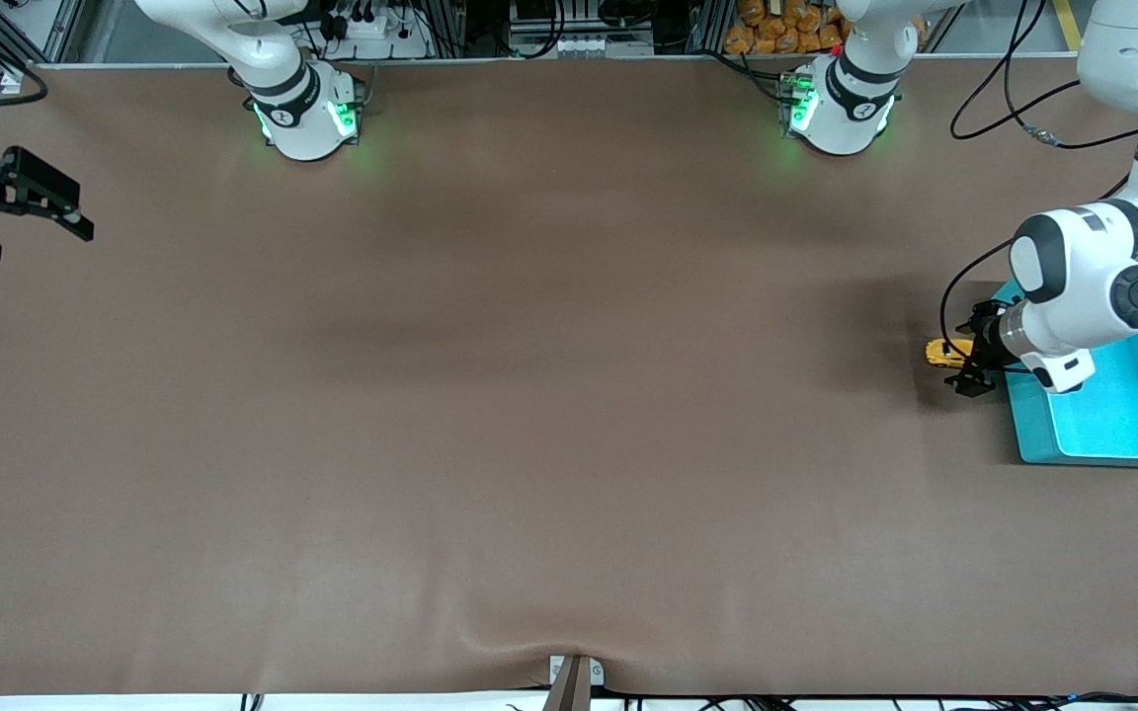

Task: Wind and store yellow beetle car

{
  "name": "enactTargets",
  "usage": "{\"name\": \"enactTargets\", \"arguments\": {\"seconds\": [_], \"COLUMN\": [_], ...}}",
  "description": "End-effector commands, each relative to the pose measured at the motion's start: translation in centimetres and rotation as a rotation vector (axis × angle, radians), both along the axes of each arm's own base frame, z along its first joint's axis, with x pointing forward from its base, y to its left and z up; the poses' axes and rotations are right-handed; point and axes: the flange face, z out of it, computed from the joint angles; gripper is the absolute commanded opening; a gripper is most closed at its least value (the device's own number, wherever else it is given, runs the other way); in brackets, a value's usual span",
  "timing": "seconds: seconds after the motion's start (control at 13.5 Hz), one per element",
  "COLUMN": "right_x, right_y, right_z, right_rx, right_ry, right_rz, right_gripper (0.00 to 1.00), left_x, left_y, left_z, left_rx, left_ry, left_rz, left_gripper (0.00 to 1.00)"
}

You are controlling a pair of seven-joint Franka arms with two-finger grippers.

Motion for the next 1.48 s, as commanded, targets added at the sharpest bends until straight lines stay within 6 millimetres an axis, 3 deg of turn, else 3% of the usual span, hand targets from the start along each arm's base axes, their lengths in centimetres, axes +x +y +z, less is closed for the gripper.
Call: {"name": "enactTargets", "arguments": {"seconds": [0.0, 0.22, 0.52, 0.67, 0.81, 1.04, 1.19, 1.41], "right_x": [-2.0, -2.3, -2.3, -2.3, -2.2, -1.9, -1.8, -1.7], "right_y": [1.0, 2.5, 2.2, 1.5, 0.8, 0.2, 0.1, 0.0], "right_z": [-0.1, -0.5, -0.6, -0.6, -0.5, -0.8, -1.0, -1.3], "right_rx": [-0.008, -0.01, -0.019, -0.05, -0.112, -0.107, -0.103, -0.104], "right_ry": [0.02, 0.038, 0.037, 0.034, 0.018, 0.022, 0.028, 0.032], "right_rz": [-0.105, -0.146, -0.147, -0.153, -0.157, -0.172, -0.174, -0.174], "right_gripper": [1.0, 1.0, 1.0, 1.0, 1.0, 1.0, 1.0, 1.0], "left_x": [-0.9, -1.2, -1.2, -1.2, -1.3, -1.3, -1.1, -0.2], "left_y": [1.1, 2.4, 2.3, 2.2, 2.2, 2.1, 2.1, 1.5], "left_z": [-0.6, -0.9, -1.2, -1.5, -1.6, -1.5, -1.0, 1.4], "left_rx": [0.058, 0.072, 0.072, 0.071, 0.072, 0.072, 0.074, 0.085], "left_ry": [0.008, 0.005, 0.005, 0.008, 0.011, 0.01, 0.0, -0.039], "left_rz": [-0.012, -0.007, 0.006, 0.004, 0.003, -0.001, -0.01, -0.024], "left_gripper": [1.0, 1.0, 1.0, 0.85, 0.54, 0.25, 0.17, 0.15]}}
